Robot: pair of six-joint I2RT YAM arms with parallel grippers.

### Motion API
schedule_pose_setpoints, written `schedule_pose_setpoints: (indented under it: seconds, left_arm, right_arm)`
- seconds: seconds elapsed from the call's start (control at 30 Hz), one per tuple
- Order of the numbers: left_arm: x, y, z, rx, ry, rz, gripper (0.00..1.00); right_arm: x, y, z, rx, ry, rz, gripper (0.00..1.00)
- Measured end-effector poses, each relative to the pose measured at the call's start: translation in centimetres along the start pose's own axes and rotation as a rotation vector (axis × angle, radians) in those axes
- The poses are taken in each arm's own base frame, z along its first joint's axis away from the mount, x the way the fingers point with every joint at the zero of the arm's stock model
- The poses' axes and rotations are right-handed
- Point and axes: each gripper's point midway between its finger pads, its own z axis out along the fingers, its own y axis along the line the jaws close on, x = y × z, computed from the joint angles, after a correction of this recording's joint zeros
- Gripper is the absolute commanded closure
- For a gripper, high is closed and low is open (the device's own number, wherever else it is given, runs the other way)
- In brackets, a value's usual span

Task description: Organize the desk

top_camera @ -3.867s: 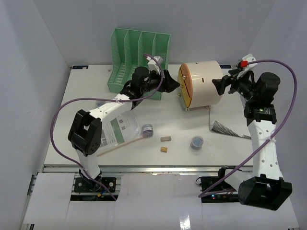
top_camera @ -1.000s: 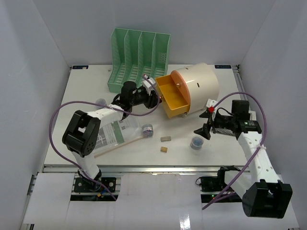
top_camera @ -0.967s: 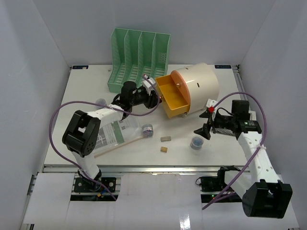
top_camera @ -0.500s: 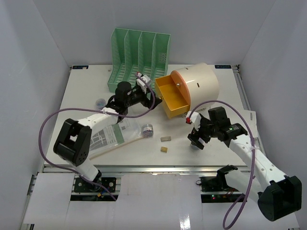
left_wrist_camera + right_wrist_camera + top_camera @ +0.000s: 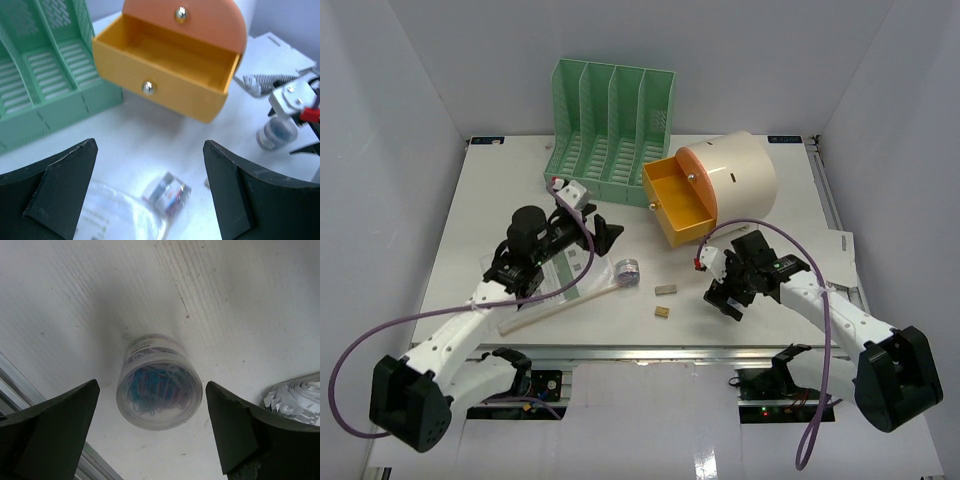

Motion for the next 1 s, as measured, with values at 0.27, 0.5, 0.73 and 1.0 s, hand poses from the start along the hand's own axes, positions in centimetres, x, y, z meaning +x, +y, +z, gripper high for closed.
schedule_pose_setpoints:
  seconds: [0.27, 0.5, 0.73, 1.0]
  left_arm:
    - [2.4, -0.9, -5.2, -0.054, 0.013, -0.028, 0.02]
    - [3.0, -1.2, -5.9, -0.062, 0.015, -0.078, 0.02]
    - [6.4, -0.9, -5.1, -0.071, 0.144, -0.141, 0.02]
    - [6.6, -0.9, -5.2, -0.073, 0.150, -0.146, 0.02]
  right_arm:
    - [0.9, -0.2, 0.7, -0.005, 0.064, 0.011, 0.91]
    - [-4.3, 0.5, -3.4, -0.118, -0.080, -0.113, 0.92]
    - [-16.9, -2.0, -11.6, -0.071, -0.444, -0.279, 0.92]
    - [-23.2, -7.6, -12.1, 0.103, -0.498, -0.211, 0.91]
